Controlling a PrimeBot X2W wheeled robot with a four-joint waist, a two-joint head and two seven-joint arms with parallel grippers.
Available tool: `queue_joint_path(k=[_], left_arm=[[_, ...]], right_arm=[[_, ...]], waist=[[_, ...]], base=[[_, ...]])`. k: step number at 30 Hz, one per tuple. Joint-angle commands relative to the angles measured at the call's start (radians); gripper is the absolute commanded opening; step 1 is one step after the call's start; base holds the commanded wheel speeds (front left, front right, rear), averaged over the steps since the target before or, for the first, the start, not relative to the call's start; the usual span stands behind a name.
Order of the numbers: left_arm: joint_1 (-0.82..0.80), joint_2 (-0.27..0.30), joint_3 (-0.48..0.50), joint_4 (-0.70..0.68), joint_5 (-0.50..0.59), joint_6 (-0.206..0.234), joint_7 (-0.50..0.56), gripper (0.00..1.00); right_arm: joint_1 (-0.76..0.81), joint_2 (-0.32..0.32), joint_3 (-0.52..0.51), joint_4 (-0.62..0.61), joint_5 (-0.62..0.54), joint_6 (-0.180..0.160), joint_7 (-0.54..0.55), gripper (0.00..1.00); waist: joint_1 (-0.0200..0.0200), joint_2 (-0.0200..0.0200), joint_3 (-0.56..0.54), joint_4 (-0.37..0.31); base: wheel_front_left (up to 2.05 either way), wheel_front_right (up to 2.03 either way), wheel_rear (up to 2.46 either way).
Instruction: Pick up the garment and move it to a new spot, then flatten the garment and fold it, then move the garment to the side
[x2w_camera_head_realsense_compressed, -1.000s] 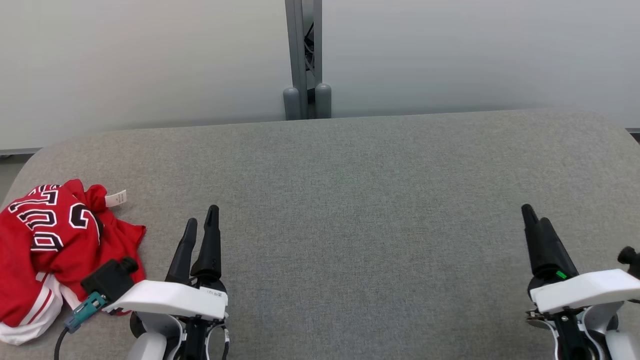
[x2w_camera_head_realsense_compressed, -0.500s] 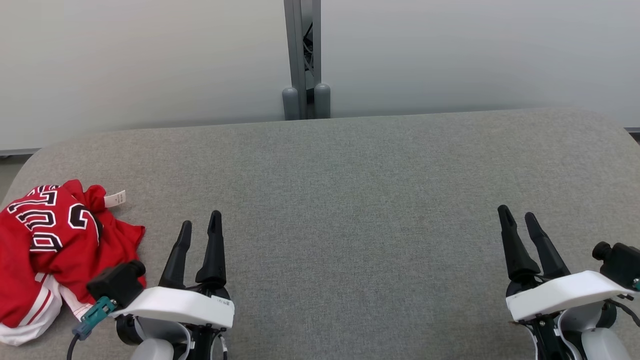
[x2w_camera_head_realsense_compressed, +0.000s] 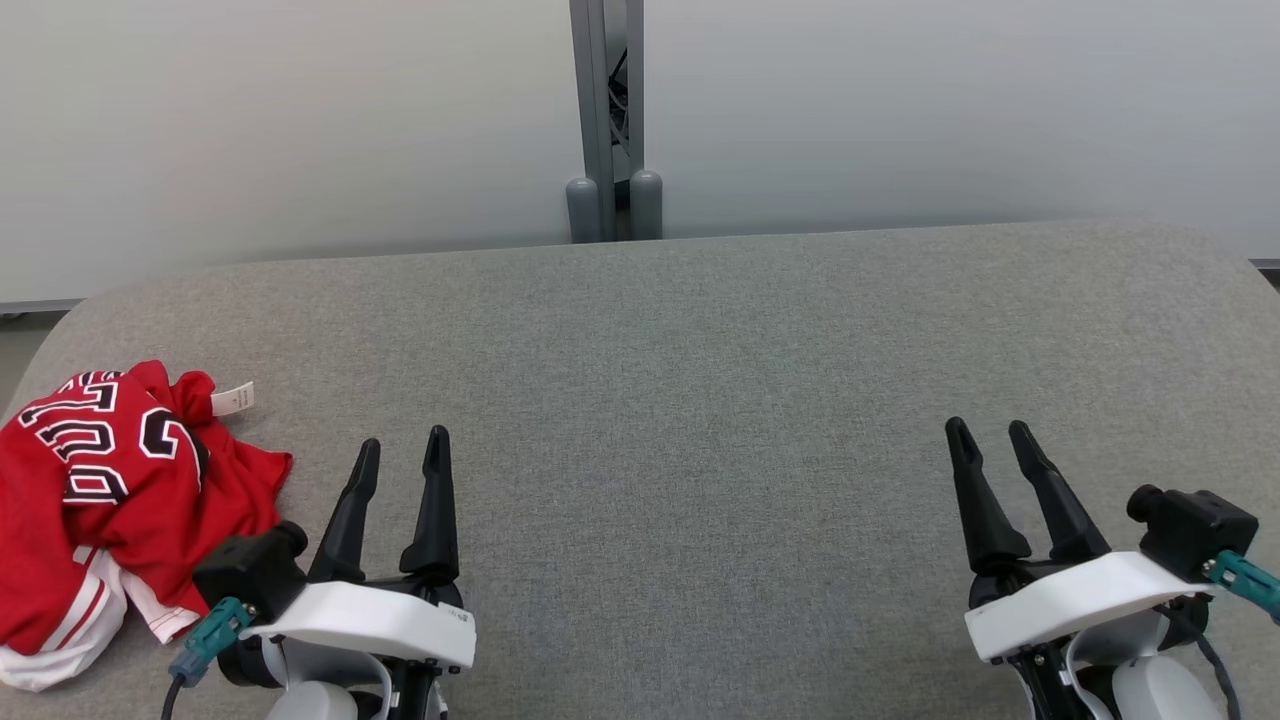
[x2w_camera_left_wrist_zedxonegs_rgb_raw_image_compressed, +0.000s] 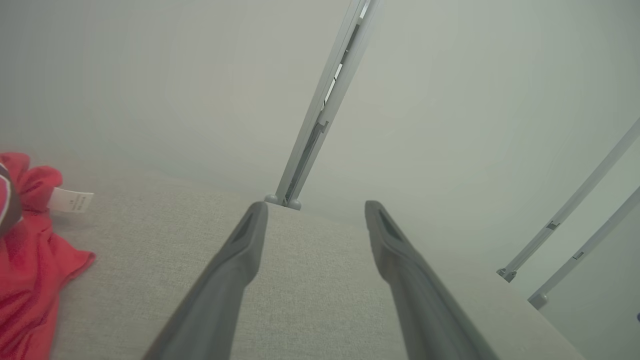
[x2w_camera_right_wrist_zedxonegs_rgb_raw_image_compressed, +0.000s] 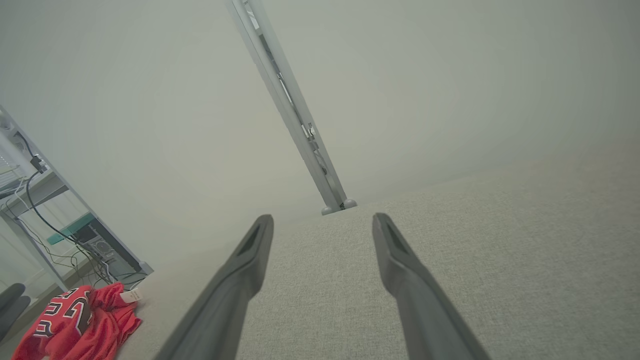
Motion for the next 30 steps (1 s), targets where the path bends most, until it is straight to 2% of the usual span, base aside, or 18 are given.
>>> queue_joint_path(k=[1, 17, 30], left_arm=[[0.001, 0.005, 0.004, -0.014, 0.039, 0.008, -0.008, 1.0], [0.019, 0.005, 0.024, -0.018, 0.181, 0.029, -0.028, 1.0], [0.04, 0.006, 0.037, -0.024, 0.296, 0.014, -0.041, 1.0]], right_arm=[[-0.016, -0.01, 0.012, -0.009, -0.034, 0.002, -0.016, 1.0], [-0.018, -0.012, 0.05, -0.01, -0.172, 0.002, -0.069, 1.0], [-0.006, -0.013, 0.02, 0.014, -0.289, 0.002, -0.11, 1.0]], waist=[[0.0, 0.0, 0.0, 0.001], [0.0, 0.0, -0.003, 0.0], [0.0, 0.0, -0.013, -0.001]], base=[[0.0, 0.0, 0.0], [0.0, 0.0, 0.0], [0.0, 0.0, 0.0]])
